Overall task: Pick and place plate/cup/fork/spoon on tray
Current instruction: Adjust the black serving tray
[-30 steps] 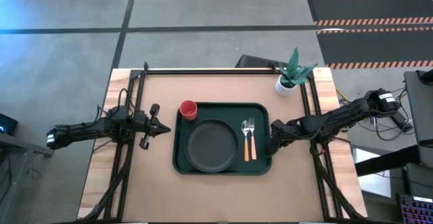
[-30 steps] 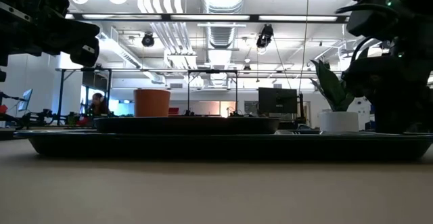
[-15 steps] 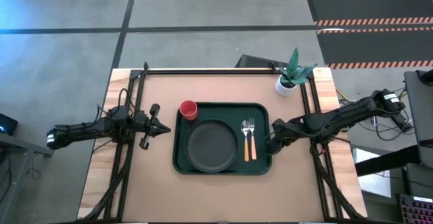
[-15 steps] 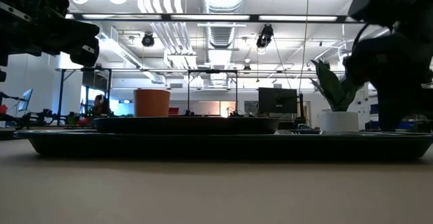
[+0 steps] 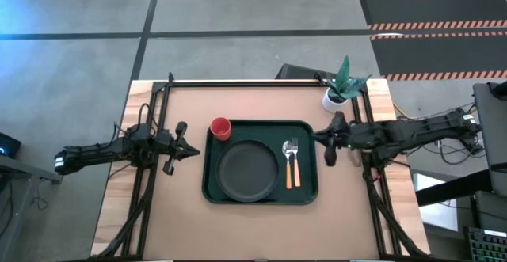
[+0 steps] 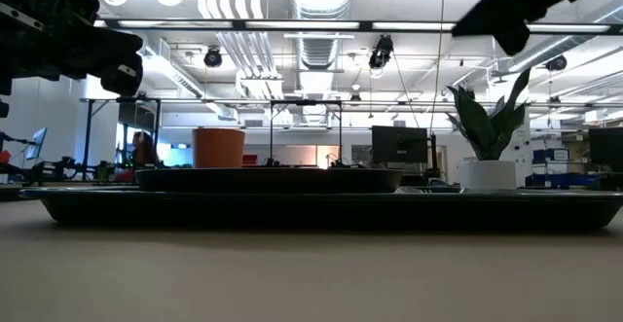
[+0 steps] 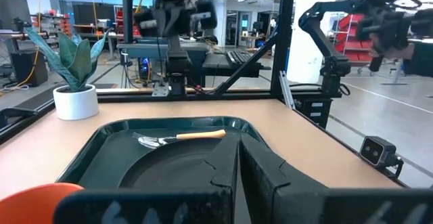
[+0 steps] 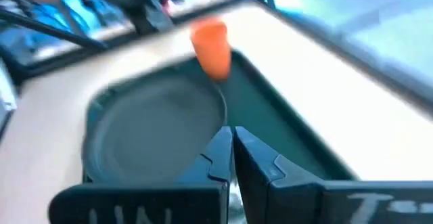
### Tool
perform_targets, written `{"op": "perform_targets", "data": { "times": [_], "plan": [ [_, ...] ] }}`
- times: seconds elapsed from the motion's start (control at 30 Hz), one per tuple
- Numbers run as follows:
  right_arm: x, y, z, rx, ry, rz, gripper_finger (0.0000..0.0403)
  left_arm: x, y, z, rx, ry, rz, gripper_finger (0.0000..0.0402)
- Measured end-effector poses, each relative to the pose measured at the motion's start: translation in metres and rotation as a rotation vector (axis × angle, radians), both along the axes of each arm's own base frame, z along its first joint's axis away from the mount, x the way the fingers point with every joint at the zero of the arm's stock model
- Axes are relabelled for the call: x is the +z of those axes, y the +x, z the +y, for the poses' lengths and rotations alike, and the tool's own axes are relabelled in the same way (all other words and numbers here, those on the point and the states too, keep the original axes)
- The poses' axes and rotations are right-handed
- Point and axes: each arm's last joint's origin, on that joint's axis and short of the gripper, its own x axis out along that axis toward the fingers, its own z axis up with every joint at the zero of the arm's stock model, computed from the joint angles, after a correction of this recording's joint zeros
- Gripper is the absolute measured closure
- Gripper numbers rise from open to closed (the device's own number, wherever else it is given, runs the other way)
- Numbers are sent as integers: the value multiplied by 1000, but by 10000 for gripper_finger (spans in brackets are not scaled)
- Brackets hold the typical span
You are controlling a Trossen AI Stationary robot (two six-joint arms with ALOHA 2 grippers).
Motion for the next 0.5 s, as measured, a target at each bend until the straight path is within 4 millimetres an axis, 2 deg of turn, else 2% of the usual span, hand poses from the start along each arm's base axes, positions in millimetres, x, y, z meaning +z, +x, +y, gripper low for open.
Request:
{"op": "perform_targets", "data": {
  "times": [0.1,0.27,0.37,0.5],
  "plan": [
    [7,-9,-1,50,-68,-66,394,0,0,0,0,1,1,402],
    [9,-21,-3,55,-75,-110,394,0,0,0,0,1,0,402],
    [-2,-23,-3,35,-33,-86,394,0,0,0,0,1,0,402],
    [-28,-26,-5,-74,115,8,394,0,0,0,1,2,0,402]
  ]
}}
